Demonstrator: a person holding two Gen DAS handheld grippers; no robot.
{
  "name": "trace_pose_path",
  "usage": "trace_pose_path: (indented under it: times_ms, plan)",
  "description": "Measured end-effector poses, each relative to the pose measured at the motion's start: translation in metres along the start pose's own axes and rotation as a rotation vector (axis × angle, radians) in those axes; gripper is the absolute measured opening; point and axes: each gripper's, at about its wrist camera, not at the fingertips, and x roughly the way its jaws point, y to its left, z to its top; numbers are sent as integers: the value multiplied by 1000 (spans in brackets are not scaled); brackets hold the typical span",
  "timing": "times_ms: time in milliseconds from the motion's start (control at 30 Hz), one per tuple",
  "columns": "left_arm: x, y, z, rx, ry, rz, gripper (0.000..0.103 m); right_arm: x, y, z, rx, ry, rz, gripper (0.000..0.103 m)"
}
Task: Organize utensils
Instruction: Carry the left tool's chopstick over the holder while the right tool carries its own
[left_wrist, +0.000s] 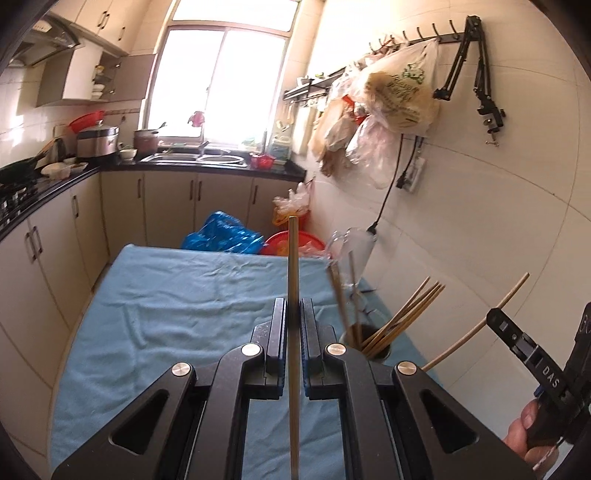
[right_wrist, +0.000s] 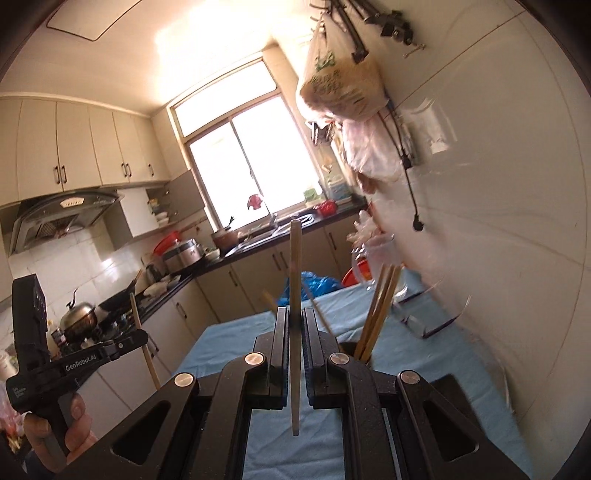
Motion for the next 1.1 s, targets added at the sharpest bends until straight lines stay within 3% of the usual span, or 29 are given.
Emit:
trace_pose_path:
  times_ms: [300,600,833,1100]
  plan:
    - [46,-41,49,-2,-41,-62,6,6,-23,36,24,-70,-50,8]
    - [93,-72,73,-2,-66,-83,6,31,-35,62,24,-92,-85,8]
    - [120,-72,72,-22,-63,-91,6,56,-42,63,19,-78,-91,8]
    - [148,-63,53,-40,-13,-80,6,80,-45,42,5,-11,-98,8]
